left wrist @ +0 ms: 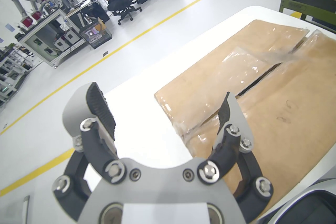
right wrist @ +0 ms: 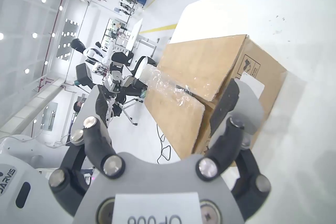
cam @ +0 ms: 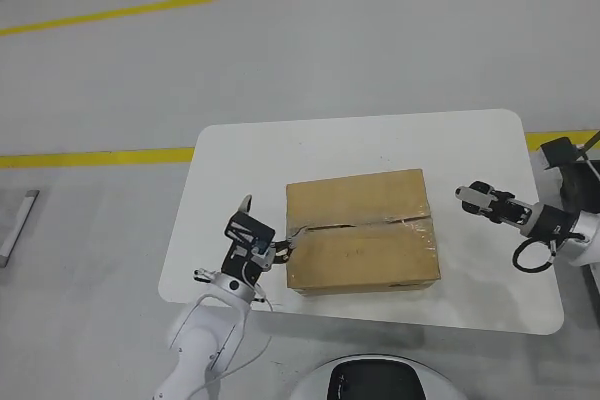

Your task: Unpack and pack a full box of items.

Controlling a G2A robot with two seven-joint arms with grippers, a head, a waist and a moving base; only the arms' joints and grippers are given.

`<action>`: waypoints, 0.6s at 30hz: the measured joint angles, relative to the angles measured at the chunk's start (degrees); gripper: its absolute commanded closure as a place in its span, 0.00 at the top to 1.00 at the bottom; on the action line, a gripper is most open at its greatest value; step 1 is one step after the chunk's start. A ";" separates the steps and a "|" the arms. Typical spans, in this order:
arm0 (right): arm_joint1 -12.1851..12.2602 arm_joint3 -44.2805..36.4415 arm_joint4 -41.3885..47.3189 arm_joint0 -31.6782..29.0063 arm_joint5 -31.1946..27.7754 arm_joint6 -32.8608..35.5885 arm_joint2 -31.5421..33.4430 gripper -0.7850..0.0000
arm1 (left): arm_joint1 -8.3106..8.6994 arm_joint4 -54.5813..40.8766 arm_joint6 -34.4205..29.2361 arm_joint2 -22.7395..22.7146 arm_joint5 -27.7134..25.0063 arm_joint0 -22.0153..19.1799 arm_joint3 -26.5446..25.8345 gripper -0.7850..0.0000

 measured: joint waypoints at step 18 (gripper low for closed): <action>0.68 3.21 -1.26 12.04 15.60 7.67 -12.15 1.00 | 0.17 -0.51 0.49 -2.33 1.06 2.15 -1.09 1.00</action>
